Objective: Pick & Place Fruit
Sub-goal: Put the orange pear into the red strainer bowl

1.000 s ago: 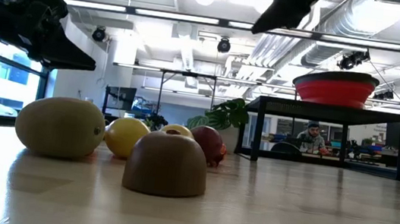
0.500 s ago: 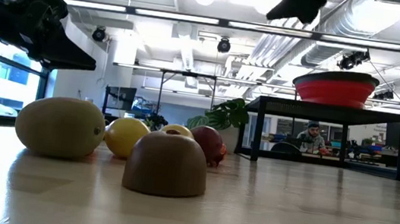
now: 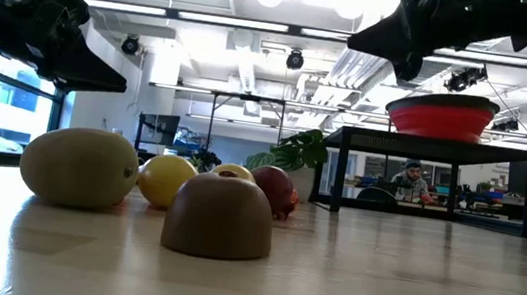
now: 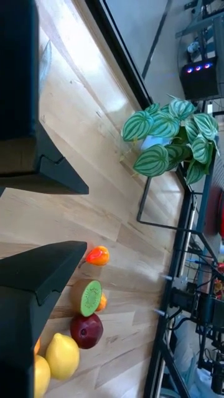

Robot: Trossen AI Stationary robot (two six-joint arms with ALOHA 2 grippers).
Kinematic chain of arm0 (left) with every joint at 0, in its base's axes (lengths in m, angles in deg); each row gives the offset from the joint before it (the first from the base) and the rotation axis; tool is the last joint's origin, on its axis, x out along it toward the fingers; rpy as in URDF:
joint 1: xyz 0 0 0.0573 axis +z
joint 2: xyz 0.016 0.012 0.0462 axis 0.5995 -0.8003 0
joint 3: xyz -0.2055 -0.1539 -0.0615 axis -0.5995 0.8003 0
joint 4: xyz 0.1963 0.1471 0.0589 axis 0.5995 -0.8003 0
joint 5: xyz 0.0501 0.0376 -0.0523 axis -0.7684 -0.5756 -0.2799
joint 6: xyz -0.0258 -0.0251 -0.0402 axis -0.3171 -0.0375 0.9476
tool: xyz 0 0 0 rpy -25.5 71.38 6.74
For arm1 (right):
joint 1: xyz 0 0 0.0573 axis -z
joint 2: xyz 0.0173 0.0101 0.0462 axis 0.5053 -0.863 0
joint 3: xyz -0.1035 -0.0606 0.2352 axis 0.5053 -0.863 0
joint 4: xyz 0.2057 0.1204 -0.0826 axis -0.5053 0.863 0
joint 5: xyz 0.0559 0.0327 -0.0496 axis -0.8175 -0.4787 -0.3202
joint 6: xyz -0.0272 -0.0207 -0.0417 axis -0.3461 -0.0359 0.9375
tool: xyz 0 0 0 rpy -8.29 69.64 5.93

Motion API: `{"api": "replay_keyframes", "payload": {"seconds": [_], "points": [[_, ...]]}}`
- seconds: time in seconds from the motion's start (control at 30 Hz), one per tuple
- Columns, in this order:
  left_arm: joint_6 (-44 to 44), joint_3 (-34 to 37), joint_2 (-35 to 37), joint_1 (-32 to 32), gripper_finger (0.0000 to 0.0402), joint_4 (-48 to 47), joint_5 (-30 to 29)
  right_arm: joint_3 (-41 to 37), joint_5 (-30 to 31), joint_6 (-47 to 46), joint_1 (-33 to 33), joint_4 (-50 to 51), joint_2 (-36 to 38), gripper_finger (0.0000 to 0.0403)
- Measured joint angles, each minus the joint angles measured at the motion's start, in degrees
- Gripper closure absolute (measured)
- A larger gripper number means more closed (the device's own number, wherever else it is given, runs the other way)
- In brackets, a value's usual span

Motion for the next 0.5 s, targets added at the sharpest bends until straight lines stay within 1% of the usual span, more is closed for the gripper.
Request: {"api": "replay_keyframes", "payload": {"seconds": [0.17, 0.27, 0.5], "points": [[0.00, 0.00, 0.00, 0.00, 0.0274, 0.07, -0.01, -0.20, 0.11, 0.31, 0.04, 0.02, 0.00, 0.0398], [0.63, 0.00, 0.00, 0.00, 0.0274, 0.09, -0.01, -0.20, 0.11, 2.14, 0.02, 0.05, -0.02, 0.0398], [7.12, 0.02, 0.00, 0.00, 0.0274, 0.48, -0.07, -0.20, 0.07, 9.92, 0.02, 0.04, -0.02, 0.0398]]}}
